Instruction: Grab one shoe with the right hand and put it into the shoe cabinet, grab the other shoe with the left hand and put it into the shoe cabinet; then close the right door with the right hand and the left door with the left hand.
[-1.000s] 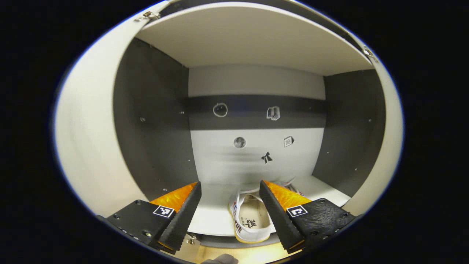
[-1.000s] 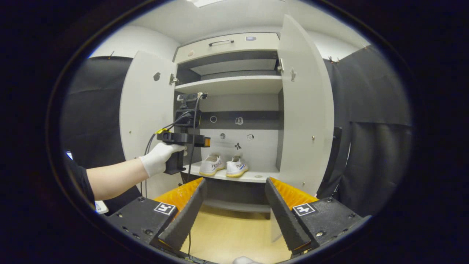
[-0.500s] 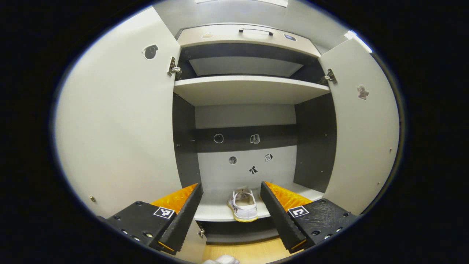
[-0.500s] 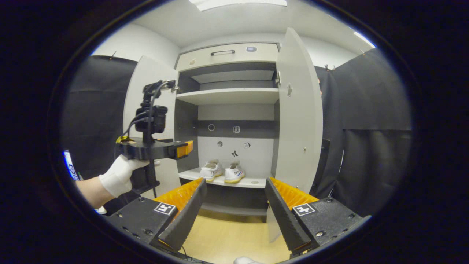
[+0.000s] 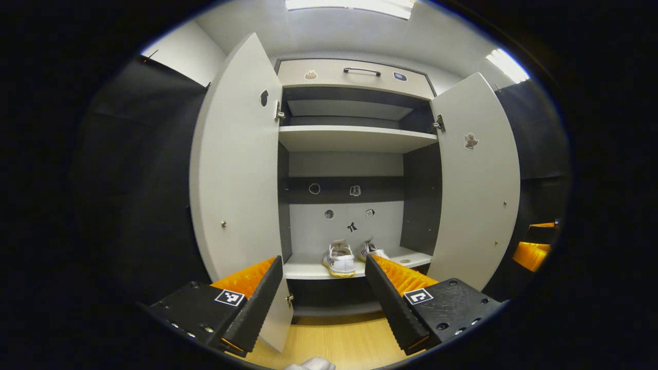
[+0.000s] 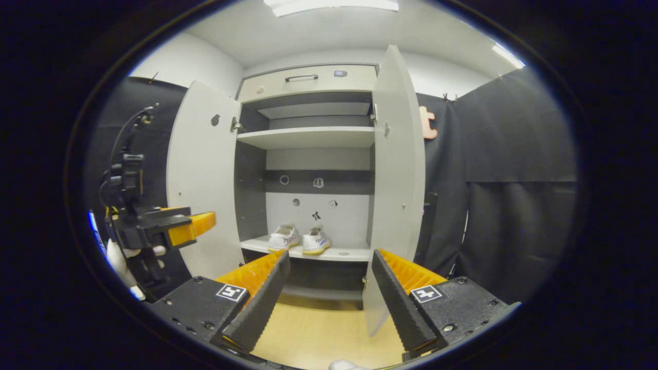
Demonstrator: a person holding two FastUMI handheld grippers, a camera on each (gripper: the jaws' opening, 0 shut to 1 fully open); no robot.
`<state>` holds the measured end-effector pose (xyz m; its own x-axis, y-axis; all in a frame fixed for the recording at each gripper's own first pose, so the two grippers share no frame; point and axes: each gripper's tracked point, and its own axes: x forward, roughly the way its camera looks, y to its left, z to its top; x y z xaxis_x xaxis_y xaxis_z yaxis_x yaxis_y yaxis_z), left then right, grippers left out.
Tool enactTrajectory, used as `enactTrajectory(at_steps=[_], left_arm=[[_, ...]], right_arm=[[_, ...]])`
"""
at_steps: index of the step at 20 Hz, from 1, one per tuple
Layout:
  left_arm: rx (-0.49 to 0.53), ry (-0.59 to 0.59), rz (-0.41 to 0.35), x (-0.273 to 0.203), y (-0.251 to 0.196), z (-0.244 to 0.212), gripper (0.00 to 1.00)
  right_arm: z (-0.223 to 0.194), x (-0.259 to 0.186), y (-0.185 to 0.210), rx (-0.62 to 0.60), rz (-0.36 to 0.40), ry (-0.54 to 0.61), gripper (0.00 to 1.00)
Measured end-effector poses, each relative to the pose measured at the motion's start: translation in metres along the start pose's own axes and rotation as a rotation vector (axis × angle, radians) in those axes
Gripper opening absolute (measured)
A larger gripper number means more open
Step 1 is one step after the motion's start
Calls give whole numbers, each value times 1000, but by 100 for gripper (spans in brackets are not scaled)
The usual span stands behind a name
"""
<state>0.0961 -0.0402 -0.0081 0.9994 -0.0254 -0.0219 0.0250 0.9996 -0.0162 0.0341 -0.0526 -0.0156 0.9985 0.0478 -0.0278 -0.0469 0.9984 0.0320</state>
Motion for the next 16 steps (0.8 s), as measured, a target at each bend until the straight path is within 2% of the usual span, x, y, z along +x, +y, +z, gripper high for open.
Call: enactTrajectory(at_steps=[6,11,13,16], left_arm=[[24,24,49,-47,14,-25,96],[-28,56,28,-58,5,-44,96],[-17,50,29,-55,1,-42,96],[-26,41,12,-54,-10,-40,96]], right_arm=[[-20,1,-11,18,-19,37,100],[-21,3,-27,9,-45,46,100],[-15,5,-45,-4,-68,32,100],[-6,8,-89,-12,-144,14,100]])
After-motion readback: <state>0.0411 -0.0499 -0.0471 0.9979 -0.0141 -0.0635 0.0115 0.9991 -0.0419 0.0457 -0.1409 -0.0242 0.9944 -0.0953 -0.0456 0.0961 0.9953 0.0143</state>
